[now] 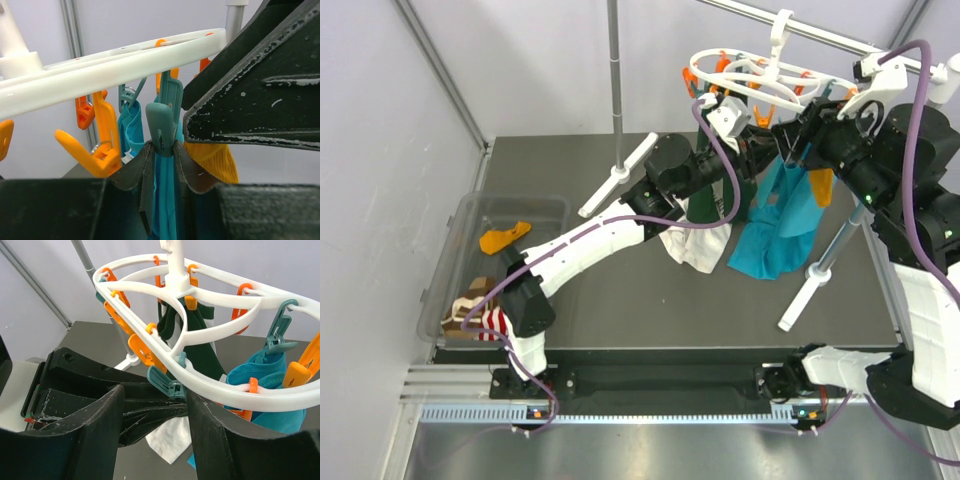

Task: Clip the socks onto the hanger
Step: Open the clamp at the hanger.

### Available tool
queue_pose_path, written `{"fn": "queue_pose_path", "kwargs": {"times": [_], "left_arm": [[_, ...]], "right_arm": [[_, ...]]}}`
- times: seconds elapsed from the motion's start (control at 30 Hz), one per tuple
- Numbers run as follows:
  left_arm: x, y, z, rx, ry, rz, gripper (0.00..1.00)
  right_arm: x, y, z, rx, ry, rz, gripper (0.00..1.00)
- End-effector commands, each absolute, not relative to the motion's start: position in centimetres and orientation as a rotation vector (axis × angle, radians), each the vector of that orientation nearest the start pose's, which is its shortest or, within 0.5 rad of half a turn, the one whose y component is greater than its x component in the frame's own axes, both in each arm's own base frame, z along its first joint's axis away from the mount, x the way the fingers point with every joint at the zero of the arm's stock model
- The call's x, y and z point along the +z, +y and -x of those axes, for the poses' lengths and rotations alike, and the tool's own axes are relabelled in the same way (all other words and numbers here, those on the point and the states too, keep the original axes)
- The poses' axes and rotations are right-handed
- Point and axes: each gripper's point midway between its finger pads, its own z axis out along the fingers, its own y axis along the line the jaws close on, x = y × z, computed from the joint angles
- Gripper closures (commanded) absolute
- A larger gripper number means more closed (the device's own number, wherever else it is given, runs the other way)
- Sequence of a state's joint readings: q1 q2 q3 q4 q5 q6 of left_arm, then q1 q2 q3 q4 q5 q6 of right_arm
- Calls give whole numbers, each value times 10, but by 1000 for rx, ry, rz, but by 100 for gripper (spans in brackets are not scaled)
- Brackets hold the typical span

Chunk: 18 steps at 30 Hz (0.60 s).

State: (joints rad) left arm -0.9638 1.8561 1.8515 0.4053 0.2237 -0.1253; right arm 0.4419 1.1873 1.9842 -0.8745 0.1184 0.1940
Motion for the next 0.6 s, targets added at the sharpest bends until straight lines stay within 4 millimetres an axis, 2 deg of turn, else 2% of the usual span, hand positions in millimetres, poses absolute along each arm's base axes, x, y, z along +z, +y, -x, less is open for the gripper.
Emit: {"fn": "queue_pose_path", "kwargs": {"times": [0.0,0.27,0.57], "left_arm": [[536,-479,-270,-1109,938,-664,100],[536,-478,-268,-1114,944,-662,100],[536,-481,-268,-1120,956,-666,100]], "right_arm": [[527,112,-280,373,1608,87,48],[530,112,-292,338,1565,87,52],[535,109,-295,325,1528,71,54]]}}
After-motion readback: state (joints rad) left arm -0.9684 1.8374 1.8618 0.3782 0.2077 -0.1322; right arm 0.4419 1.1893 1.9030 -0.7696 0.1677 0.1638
